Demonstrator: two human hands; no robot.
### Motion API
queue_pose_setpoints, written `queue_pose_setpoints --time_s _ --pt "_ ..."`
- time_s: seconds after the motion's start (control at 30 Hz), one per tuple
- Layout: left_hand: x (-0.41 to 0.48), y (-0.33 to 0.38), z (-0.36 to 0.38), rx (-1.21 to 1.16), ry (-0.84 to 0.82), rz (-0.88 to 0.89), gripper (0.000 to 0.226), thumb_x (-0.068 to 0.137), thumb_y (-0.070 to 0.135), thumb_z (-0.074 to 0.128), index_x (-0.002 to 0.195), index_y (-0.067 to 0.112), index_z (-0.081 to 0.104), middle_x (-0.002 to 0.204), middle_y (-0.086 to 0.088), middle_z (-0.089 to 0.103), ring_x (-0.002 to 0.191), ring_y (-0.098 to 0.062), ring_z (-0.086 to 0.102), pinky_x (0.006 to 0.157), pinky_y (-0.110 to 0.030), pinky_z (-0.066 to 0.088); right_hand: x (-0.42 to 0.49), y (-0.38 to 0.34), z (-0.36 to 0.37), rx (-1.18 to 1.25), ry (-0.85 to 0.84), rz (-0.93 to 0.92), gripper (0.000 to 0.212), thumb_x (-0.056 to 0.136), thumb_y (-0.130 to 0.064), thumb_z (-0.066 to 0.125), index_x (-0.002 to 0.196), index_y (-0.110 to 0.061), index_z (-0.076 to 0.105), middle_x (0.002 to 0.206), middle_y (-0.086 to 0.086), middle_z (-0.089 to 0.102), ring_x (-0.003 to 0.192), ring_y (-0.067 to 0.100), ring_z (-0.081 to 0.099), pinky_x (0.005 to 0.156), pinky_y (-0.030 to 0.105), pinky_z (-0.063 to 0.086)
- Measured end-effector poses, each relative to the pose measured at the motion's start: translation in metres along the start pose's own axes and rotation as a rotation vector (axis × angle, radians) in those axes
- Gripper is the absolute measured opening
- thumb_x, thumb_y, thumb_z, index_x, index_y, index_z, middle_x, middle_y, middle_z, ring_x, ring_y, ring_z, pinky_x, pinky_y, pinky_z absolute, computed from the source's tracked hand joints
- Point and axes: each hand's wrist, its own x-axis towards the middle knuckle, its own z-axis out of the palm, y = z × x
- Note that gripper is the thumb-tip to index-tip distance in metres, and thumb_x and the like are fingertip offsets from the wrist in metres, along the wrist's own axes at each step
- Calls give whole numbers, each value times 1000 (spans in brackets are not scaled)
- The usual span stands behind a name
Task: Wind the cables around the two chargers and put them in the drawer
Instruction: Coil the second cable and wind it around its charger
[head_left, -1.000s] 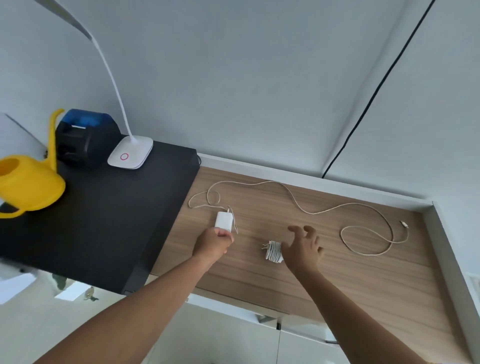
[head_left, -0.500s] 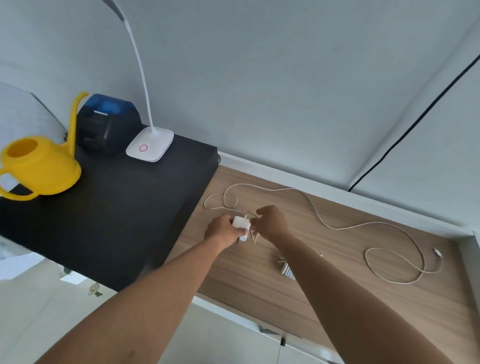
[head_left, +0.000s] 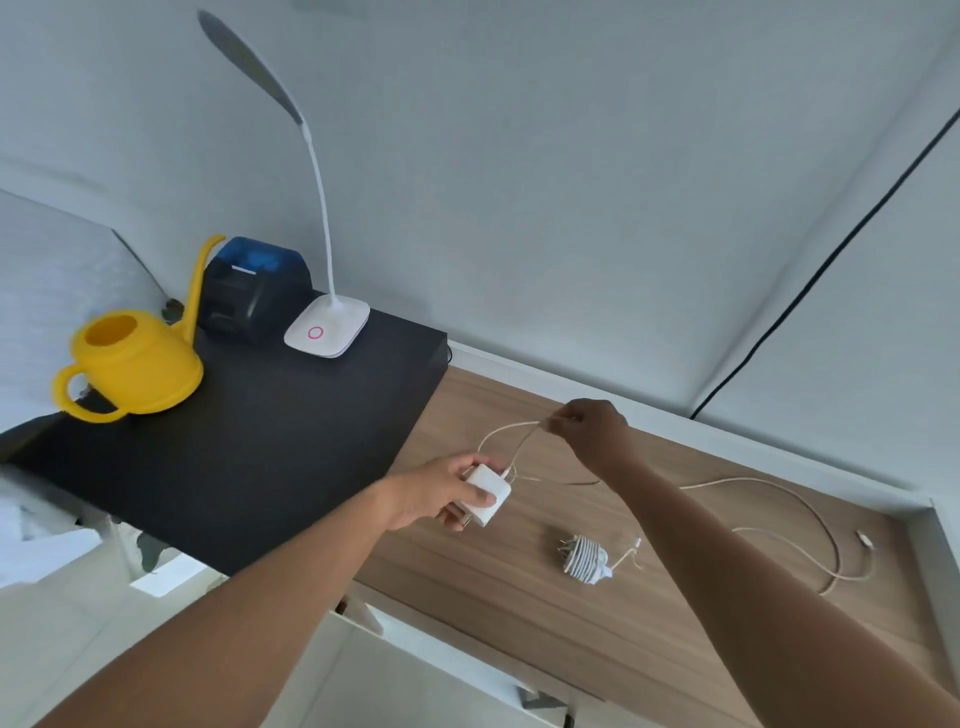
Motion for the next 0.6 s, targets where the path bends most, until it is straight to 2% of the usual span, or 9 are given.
queue_pose_setpoints --time_s 0.07,0.13,0.2,0.27,0.4,0.53,0.6 --pt "-17 18 -4 -24 -80 4 42 87 11 67 124 30 61 117 -9 61 92 -22 60 68 -31 53 -4 -12 -13 56 43 -17 11 81 -32 70 70 -32 69 65 -13 62 67 12 57 61 26 41" --pt "-30 35 -5 9 -105 4 41 85 11 65 123 25 61 111 -9 62 89 -22 60 66 -30 53 -9 -27 -22 84 41 -64 9 83 -29 68 76 -31 72 73 -16 66 71 9 59 65 26 44" --pt "-45 53 -3 69 -108 16 44 80 15 64 123 22 61 106 -7 62 86 -20 60 63 -28 53 -15 -44 -29 70 42 -123 9 84 -29 66 79 -29 74 81 -13 70 79 10 62 72 28 47" --pt "-56 66 -2 96 -122 35 42 80 15 62 122 22 62 106 -5 60 90 -21 60 66 -29 54 -20 -60 -37 53 67 -165 9 83 -31 67 80 -26 73 82 -9 71 80 13 63 72 28 47" --pt "-82 86 1 44 -44 142 25 86 13 59 107 26 65 109 -8 55 98 -27 56 66 -30 54 -33 -93 -60 76 168 -218 11 81 -37 67 81 -27 71 79 -11 69 76 13 61 62 26 41" --pt "-102 106 4 -65 50 243 26 77 21 61 102 23 64 106 -9 58 100 -28 55 61 -32 50 -43 -111 -82 73 241 -266 10 86 -35 63 83 -31 71 80 -14 68 77 12 61 62 25 41" --pt "-110 114 4 -103 69 272 23 82 22 61 103 20 67 105 -9 60 100 -29 56 63 -34 49 -47 -118 -91 58 268 -285 10 87 -34 61 82 -32 70 79 -14 68 76 13 61 61 25 41"
